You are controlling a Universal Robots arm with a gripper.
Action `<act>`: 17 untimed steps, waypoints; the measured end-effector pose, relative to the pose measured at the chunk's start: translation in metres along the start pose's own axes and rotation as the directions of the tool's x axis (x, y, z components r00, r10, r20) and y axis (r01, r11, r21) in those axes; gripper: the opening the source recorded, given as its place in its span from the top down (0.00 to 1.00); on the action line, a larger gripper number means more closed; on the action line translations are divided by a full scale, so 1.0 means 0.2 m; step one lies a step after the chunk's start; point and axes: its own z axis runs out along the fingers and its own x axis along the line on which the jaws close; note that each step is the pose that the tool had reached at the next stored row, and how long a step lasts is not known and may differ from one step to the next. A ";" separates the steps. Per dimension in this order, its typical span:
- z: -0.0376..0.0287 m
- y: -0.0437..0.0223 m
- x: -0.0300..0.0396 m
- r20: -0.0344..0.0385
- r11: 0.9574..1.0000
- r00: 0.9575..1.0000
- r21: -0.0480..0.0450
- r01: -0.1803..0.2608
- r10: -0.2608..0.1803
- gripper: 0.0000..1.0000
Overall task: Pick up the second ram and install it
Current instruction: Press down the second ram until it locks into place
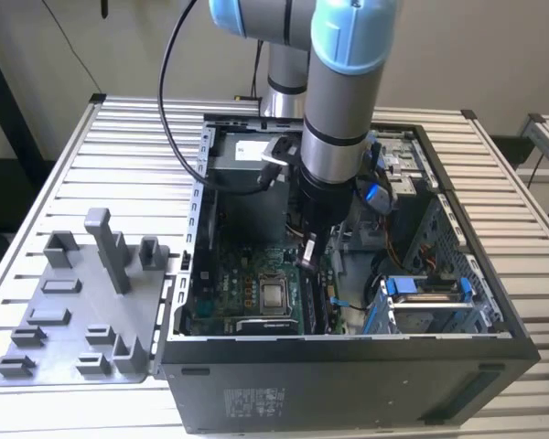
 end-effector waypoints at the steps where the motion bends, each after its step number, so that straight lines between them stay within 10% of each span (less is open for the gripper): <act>1: 0.000 0.000 0.000 0.001 1.000 1.000 0.002 0.011 -0.011 0.89; 9: 0.000 0.000 0.000 0.010 0.993 0.993 0.015 0.114 -0.114 0.89; 17: 0.003 0.003 0.001 0.013 0.970 0.970 0.016 0.242 -0.242 0.89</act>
